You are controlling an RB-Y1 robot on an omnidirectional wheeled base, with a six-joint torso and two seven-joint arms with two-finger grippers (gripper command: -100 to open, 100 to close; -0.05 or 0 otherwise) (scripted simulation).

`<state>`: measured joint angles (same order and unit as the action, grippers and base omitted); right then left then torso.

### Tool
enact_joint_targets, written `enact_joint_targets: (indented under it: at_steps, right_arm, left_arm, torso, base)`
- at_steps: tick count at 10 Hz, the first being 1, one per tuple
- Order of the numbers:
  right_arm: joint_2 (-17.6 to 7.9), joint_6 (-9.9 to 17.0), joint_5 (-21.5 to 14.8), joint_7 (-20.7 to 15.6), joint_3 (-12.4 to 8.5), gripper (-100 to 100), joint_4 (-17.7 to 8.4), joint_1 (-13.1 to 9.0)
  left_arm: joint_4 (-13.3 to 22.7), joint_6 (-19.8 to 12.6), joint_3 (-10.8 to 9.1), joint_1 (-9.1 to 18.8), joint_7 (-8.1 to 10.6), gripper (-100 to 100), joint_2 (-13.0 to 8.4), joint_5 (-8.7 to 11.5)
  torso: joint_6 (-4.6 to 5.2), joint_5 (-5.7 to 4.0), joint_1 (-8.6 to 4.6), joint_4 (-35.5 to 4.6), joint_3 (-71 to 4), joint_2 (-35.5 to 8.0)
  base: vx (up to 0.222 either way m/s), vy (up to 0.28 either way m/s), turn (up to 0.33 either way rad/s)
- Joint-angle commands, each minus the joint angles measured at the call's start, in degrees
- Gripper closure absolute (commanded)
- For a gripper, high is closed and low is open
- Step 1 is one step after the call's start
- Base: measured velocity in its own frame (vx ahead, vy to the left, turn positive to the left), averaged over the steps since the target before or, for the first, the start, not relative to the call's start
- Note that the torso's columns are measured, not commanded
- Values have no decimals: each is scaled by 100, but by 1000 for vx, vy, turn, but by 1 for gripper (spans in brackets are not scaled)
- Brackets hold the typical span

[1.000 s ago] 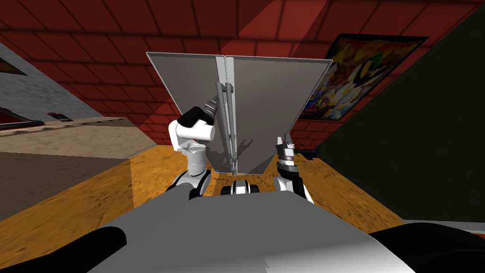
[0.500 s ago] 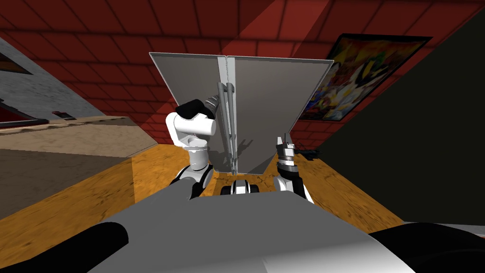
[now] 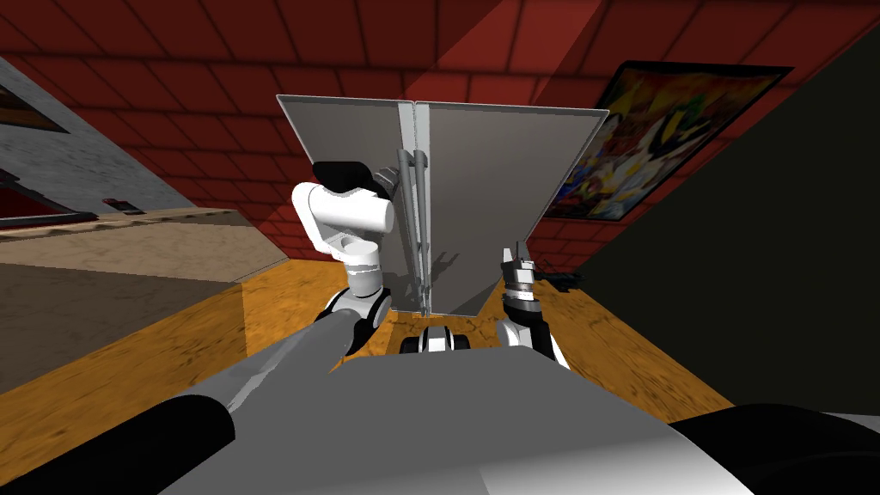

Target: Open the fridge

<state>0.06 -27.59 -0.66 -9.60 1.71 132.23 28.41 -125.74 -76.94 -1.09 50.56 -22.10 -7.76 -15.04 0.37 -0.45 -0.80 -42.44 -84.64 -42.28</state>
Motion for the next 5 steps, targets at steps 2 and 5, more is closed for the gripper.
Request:
enact_joint_targets:
  at_steps: [2, 5]
  right_arm:
    - [0, 0, 0, 0, 0, 0, 0, 0]
    - [0, 0, 0, 0, 0, 0, 0, 0]
  left_arm:
    - [53, -523, 18, 402, -54, -100, 40, -55]
    - [199, -1078, 6, 829, -129, -100, 80, -169]
  torso:
    - [3, -3, -5, -1, 1, -2]
    - [5, -8, -14, -9, 9, -14]
  base:
    - [-6, -3, 17]
    - [-7, -6, 16]
